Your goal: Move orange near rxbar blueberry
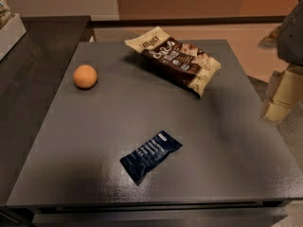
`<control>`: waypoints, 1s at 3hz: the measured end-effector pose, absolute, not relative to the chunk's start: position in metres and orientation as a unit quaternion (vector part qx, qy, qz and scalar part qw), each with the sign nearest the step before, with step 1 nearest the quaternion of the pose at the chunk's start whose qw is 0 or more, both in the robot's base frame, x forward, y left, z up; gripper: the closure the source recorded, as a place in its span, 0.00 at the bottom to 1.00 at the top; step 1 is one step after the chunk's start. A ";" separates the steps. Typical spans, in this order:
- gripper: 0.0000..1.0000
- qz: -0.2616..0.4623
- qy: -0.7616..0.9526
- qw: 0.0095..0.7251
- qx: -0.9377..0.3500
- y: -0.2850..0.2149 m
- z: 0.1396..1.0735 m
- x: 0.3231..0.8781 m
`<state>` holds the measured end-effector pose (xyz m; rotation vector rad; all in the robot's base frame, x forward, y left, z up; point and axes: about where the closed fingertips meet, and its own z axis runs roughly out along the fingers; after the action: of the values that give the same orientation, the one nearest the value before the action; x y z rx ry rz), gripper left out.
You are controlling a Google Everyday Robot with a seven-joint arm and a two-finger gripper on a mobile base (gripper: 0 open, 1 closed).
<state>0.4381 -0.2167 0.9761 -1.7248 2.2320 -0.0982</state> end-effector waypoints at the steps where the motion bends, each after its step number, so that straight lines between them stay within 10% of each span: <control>1: 0.00 -0.034 0.781 0.159 -0.603 -0.217 0.976 0.438; 3: 0.00 0.011 0.761 0.208 -0.614 -0.178 0.983 0.469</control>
Offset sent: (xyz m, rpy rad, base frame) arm 0.0220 0.0286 0.0016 0.1218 0.0126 0.0544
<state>0.4689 -0.1777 0.9835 -1.7090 2.1185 0.0307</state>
